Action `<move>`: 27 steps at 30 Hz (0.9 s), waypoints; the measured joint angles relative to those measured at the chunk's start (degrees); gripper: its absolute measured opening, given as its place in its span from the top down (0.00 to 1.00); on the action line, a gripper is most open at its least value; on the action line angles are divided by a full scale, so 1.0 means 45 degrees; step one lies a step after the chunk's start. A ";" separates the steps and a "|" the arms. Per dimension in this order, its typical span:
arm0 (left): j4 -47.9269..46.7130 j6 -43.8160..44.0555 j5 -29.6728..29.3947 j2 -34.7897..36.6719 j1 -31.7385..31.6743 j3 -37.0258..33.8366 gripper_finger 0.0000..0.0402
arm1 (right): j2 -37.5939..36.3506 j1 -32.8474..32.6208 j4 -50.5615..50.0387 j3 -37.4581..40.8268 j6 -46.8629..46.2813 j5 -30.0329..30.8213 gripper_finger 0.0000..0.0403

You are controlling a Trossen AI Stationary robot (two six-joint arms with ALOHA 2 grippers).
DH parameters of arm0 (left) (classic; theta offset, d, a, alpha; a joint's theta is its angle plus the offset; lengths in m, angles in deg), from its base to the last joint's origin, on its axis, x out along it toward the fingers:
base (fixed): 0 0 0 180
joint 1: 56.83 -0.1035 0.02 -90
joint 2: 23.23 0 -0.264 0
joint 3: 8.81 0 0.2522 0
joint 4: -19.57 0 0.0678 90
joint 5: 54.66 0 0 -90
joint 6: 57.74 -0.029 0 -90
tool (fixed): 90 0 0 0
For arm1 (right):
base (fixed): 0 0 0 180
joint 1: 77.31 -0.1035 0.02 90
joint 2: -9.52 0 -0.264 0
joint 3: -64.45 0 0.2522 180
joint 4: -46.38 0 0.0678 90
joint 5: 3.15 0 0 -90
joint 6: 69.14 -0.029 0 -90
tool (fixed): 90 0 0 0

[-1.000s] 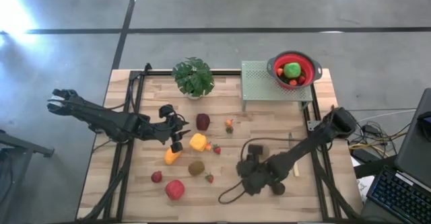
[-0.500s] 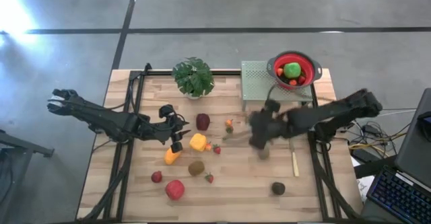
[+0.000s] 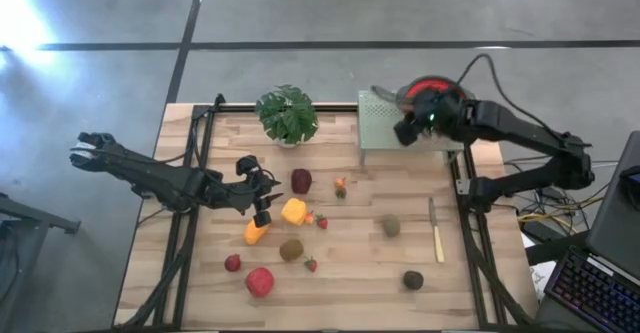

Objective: Pick & Place Fruit
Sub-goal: Put the orange into the red strainer bowl on the shelf

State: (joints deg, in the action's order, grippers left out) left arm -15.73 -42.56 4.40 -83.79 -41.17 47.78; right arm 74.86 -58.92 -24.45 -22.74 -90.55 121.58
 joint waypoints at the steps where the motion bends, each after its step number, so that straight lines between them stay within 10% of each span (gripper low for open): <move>1: 0.0000 -0.0004 0.0000 0.0000 0.0004 0.0000 0.63 | -0.0083 0.0429 -0.0005 0.0000 0.0131 -0.0004 0.58; 27: 0.0000 -0.0005 0.0000 0.0000 0.0000 0.0000 0.63 | 0.1430 0.6293 -0.1463 0.0015 -0.0826 -0.0148 0.57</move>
State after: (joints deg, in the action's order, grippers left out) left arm -15.73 -42.58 4.40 -83.79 -41.16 47.78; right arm 81.29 -30.60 -31.04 -22.67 -94.27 120.92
